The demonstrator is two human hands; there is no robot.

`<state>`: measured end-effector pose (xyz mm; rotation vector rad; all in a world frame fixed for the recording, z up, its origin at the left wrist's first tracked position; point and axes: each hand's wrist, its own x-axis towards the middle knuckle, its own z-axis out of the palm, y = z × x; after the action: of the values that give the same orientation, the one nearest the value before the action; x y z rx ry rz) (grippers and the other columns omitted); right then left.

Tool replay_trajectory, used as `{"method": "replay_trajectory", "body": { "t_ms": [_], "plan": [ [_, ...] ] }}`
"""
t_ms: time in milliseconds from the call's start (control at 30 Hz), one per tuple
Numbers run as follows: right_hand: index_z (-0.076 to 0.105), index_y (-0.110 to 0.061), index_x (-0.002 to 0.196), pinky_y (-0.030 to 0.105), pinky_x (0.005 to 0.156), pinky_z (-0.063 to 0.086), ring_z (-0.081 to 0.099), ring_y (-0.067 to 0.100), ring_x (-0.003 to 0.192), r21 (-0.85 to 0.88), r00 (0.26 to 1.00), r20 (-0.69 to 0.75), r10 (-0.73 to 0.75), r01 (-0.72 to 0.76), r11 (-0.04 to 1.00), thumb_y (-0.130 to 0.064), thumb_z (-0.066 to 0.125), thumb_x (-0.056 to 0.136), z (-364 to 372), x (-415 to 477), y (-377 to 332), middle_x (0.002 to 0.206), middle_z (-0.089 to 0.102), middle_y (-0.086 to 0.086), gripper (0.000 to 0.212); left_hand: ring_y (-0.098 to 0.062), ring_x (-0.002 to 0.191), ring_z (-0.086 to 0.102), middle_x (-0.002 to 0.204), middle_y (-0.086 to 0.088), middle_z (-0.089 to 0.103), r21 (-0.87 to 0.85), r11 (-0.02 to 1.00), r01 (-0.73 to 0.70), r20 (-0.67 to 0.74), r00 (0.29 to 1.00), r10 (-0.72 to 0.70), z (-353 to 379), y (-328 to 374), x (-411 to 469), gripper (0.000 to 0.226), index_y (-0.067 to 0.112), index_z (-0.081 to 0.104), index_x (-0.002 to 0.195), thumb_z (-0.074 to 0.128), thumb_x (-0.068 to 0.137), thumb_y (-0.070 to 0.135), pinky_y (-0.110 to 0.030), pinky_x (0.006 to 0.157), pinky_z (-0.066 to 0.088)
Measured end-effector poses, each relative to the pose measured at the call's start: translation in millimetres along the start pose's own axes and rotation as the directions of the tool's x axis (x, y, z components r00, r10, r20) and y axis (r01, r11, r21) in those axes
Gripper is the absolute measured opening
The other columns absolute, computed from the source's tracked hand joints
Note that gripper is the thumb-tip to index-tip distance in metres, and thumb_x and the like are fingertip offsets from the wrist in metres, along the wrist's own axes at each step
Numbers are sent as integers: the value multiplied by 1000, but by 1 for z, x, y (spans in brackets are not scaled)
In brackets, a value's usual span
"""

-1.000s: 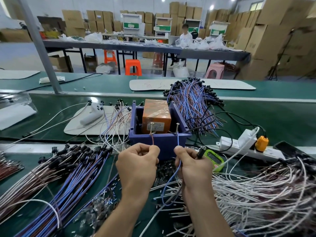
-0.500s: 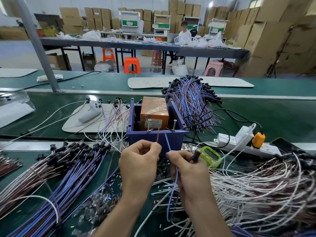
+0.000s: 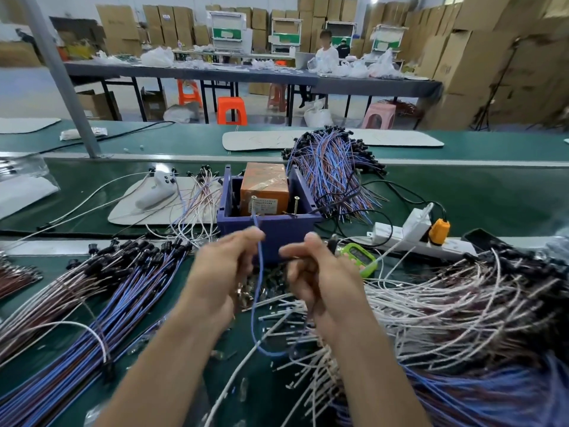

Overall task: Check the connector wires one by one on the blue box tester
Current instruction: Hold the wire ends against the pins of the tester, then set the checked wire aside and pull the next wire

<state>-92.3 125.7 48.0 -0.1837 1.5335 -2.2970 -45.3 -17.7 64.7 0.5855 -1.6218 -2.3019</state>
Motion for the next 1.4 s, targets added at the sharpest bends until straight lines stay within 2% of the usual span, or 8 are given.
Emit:
{"method": "replay_trajectory", "body": {
  "t_ms": [333, 533, 667, 733, 833, 1033, 1167, 1400],
  "plan": [
    [72, 2, 73, 21, 33, 31, 40, 13, 34, 81, 971, -225, -84, 105, 991, -31, 44, 108, -105, -45, -73, 57, 58, 14, 56, 0, 39, 50, 54, 7, 65, -60, 998, 36, -266, 963, -50, -19, 5, -4, 18, 16, 66, 74, 72, 91, 18, -10, 34, 34],
    [67, 6, 79, 21, 34, 30, 41, 14, 37, -37, 898, -427, -110, 104, 994, -32, 42, 109, -175, -90, -94, 58, 58, 14, 55, -7, 41, 54, 56, -2, 67, 221, 975, 29, -9, 1000, -28, 19, -23, -31, 16, 3, 73, 72, 74, 87, 5, -12, 40, 42],
    [65, 6, 83, 24, 39, 48, 61, 21, 44, -236, 815, -549, -186, 62, 970, -34, 42, 110, -215, -120, -112, 60, 66, 17, 53, -10, 47, 57, 60, -8, 71, 659, 736, -154, 316, 945, -84, 41, -27, -49, 14, 6, 79, 66, 80, 80, 9, -18, 44, 46],
    [69, 5, 81, 32, 48, 54, 64, 27, 50, -467, 743, -597, -303, -15, 884, -35, 46, 108, -231, -132, -122, 61, 69, 16, 53, -9, 47, 62, 60, -5, 73, 771, 581, -261, 412, 900, -142, 56, -29, -58, 13, 16, 80, 65, 78, 77, 16, -19, 47, 49],
    [76, -13, 68, 40, 65, 53, 64, 29, 59, -792, 652, -571, -498, -279, 543, -44, 55, 100, -250, -143, -136, 57, 69, 9, 50, -7, 52, 68, 60, 6, 74, 826, 369, -427, 517, 835, -191, 81, -37, -71, 12, 33, 79, 66, 75, 75, 27, -26, 53, 58],
    [65, -12, 78, 37, 67, 49, 65, 36, 77, -854, 637, -479, -604, -496, 154, -50, 70, 89, -256, -133, -138, 75, 67, 10, 40, 2, 56, 62, 58, 26, 67, 793, 47, -607, 609, 792, -37, 119, -65, -86, 8, 48, 76, 68, 77, 76, 48, -20, 49, 51],
    [66, -19, 106, 40, 75, 51, 67, 37, 88, -908, 631, -356, -690, -407, 97, -48, 75, 86, -256, -126, -125, 90, 73, 8, 37, 2, 61, 60, 61, 27, 66, 767, 46, -640, 639, 769, 27, 121, -77, -87, 4, 50, 78, 78, 80, 78, 47, -25, 60, 55],
    [52, -24, 140, 35, 65, 40, 60, 31, 69, -908, 587, -285, -758, -418, 18, -50, 75, 86, -260, -131, -107, 69, 53, -4, 64, 9, 77, 49, 86, 26, 61, 779, 54, -625, 621, 780, 78, 110, -81, -81, 10, 51, 76, 73, 86, 72, 51, -19, 62, 36]
  ]
}}
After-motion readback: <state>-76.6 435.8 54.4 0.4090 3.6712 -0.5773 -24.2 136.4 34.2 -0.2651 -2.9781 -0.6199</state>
